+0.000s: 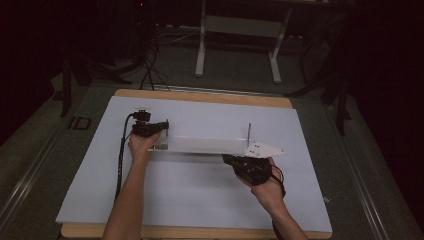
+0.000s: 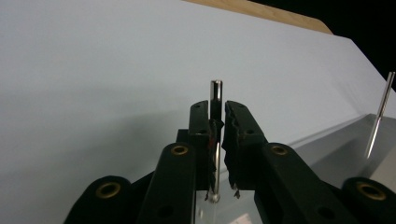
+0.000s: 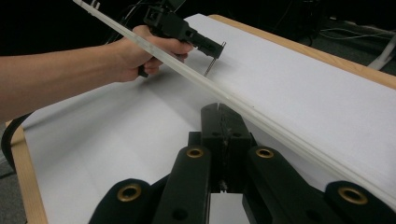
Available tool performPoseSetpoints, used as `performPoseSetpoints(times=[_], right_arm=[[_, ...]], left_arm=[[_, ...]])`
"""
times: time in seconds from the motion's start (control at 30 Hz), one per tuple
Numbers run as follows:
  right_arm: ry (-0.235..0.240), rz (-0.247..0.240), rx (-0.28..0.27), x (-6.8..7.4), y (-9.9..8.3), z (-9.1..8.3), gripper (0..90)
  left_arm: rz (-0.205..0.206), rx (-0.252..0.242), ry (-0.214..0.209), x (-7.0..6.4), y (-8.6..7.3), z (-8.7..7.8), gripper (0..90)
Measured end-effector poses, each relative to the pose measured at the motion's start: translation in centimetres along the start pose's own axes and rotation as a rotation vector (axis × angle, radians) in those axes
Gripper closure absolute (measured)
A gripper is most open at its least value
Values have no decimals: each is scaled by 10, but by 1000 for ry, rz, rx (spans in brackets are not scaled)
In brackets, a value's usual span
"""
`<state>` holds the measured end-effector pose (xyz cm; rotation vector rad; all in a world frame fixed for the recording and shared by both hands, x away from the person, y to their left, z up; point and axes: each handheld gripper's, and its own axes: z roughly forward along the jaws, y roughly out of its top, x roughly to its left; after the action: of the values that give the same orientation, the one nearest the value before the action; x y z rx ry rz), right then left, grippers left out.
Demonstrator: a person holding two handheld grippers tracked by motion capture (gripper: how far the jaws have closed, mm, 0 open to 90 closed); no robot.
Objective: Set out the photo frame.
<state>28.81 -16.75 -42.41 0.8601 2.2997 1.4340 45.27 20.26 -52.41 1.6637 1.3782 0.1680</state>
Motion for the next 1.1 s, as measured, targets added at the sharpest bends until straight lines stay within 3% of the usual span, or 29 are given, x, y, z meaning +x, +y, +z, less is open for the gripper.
performPoseSetpoints(times=[0.2, 0.4, 0.5, 0.63, 0.77, 0.83, 1.03, 1.1], right_arm=[[2, -3, -6, 0, 0, 0, 900], [-3, 7, -15, -2, -1, 1, 900], [-5, 12, -17, -3, -1, 2, 900], [-3, 15, -19, -3, -1, 2, 900], [-4, 16, -19, -3, -1, 2, 900], [-6, 14, -21, -3, -1, 1, 900], [-7, 17, -26, -5, 0, 0, 900], [-8, 18, -27, -5, 0, 0, 900]], left_arm=[[46, -21, 5, 0, -8, -11, 733], [94, -15, 64, -4, -15, -26, 687], [107, -37, 51, -5, -19, -36, 668], [105, -104, 10, -8, -31, -52, 650], [126, -118, -5, -12, -39, -60, 666], [135, -142, -22, -15, -45, -72, 665], [175, -140, -38, -21, -54, -85, 656], [167, -139, -46, -22, -55, -86, 656]])
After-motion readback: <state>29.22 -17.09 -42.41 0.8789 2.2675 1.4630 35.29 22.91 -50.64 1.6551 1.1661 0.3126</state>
